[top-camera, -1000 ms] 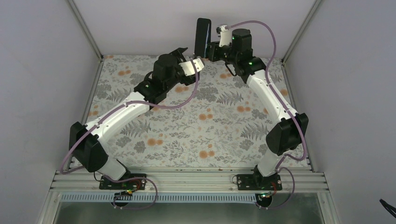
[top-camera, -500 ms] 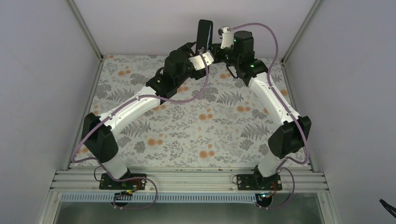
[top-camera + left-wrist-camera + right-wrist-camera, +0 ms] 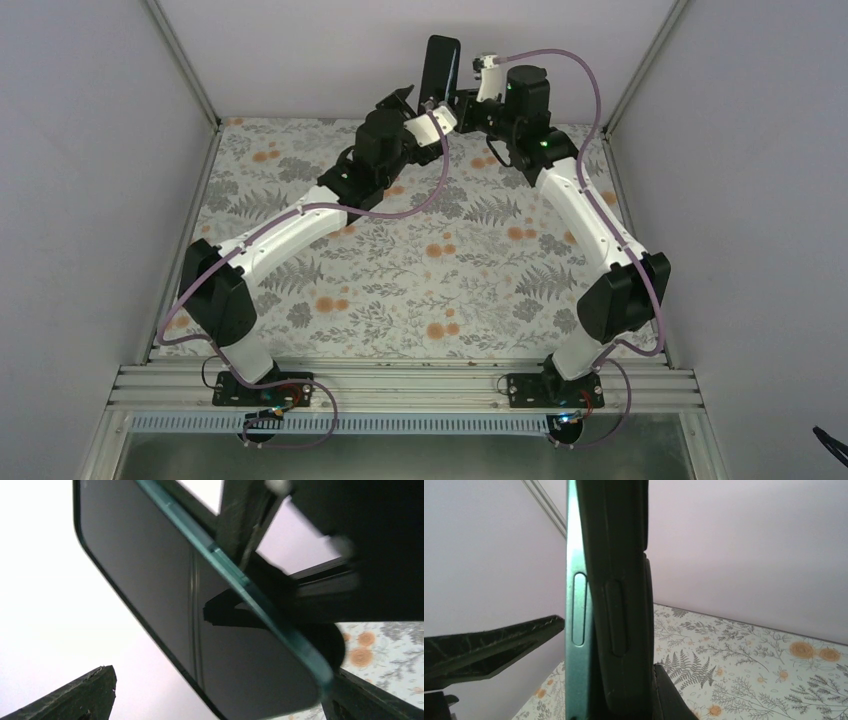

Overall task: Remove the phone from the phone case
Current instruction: Remove the phone case from the phone.

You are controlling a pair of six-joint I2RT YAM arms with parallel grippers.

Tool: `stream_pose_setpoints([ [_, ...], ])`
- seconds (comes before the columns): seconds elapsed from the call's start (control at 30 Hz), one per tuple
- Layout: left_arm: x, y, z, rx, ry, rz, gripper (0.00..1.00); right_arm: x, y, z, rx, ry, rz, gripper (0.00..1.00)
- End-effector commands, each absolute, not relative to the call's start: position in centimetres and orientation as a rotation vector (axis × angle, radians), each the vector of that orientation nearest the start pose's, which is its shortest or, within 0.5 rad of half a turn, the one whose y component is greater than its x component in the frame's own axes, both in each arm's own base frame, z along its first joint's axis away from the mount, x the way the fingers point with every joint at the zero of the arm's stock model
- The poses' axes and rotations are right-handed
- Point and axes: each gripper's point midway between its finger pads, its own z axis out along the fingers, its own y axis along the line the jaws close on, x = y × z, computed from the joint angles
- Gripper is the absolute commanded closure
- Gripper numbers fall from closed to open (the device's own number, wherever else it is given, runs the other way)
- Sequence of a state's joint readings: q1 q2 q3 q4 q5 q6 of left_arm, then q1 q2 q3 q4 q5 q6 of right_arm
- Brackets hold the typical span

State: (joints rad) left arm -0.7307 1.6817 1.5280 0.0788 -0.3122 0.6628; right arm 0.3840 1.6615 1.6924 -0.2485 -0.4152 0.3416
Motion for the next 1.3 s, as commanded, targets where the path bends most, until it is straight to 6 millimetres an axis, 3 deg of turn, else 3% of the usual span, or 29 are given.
stream_pose_setpoints([
  [0.0,41.1,-33.6,38.9,0.933,1.350,0.077,0.00,45.3,24.8,41.6,-0.333,1.754,0.902,0.97],
  [0.1,40.3,-33.5,39.2,0.939,1.351,0.040,0.00,45.3,24.6,42.1,-0.328,1.748,0.909,0.97],
  [0.17,40.0,-33.3,39.6,0.926,1.347,0.029,0.00,46.2,24.9,40.7,-0.323,1.778,0.912,0.97],
  [0.37,40.1,-32.4,40.8,0.881,1.335,0.057,0.00,46.3,25.0,40.4,-0.320,1.782,0.925,0.97],
  [0.7,41.0,-33.4,38.7,0.907,1.372,0.056,0.00,46.2,25.0,40.8,-0.323,1.774,0.932,0.97],
  [1.03,43.4,-30.4,40.6,0.683,1.381,0.211,0.00,45.5,25.2,40.7,-0.325,1.778,0.981,0.97],
  [1.27,43.3,-31.6,39.4,0.715,1.401,0.159,0.00,44.9,25.7,41.2,-0.334,1.770,1.040,0.97],
])
